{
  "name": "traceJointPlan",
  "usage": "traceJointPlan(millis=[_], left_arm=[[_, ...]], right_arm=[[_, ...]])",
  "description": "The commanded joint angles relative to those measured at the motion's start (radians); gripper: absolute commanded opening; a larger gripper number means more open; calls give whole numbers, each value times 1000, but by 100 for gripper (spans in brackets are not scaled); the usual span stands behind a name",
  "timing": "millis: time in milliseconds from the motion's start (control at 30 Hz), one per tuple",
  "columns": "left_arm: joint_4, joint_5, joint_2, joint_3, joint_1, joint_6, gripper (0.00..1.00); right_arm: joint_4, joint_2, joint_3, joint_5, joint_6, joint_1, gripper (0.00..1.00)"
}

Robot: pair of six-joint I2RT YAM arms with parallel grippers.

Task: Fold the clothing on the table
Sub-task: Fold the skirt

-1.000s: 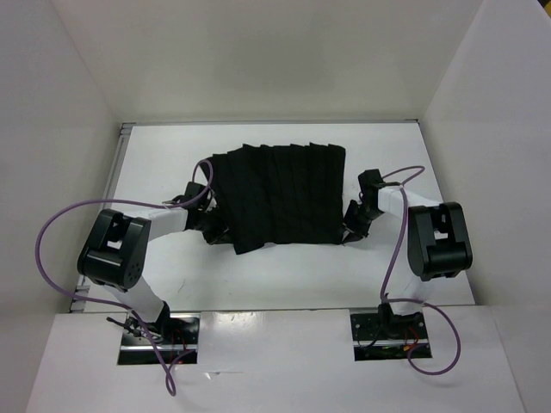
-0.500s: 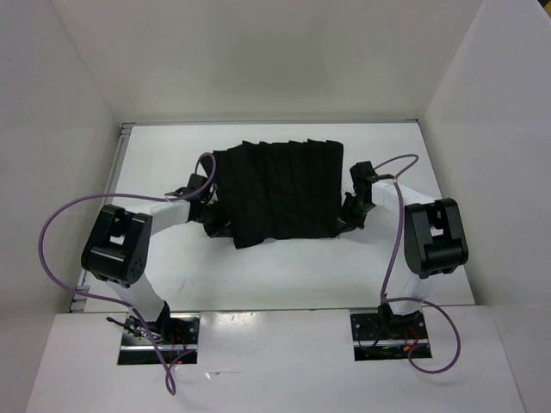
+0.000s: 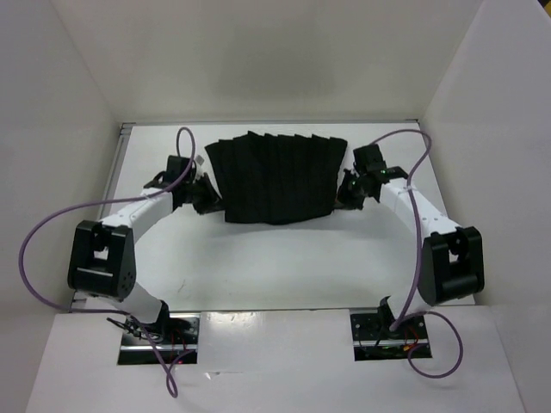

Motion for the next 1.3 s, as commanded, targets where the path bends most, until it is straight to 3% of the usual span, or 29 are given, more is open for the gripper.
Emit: traceJointPlan(millis=[0,67,167,267,333,600,733,867,967,1100,1267], left_arm=[[-66,70,-207,-126,-29,-28,0],[-106,70,-324,-174,-51,-60,0],[-248,52,-644,-217,-51,-159,0],[-331,-17,-795,-217,-40,-206,0],[-341,-77,-805,-208,-40,-218,0],[-267,-178,-601,-196,-19,-181,0],[-258,-207,-549,-173,7,-157,0],[-206,-226,-492,-144,37,-114,0],[-158,-238,-348,-69,66,-56,0],[-144,-188,-49,214,112,9,0],[-112,-128,4,258,112,18,0]], right_arm=[[-111,-161,-112,-48,36,82,0],[-157,-234,-169,-61,60,118,0],[-246,-370,-189,-72,108,153,0],[-305,-450,-154,-72,139,153,0],[-305,-450,-111,-61,152,153,0],[-109,-244,-16,-41,134,119,0],[-87,-165,37,-41,134,119,0],[-121,-179,60,-22,123,119,0],[-132,-226,28,15,123,119,0],[-141,-274,1,40,132,119,0],[-141,-325,-49,40,165,119,0]])
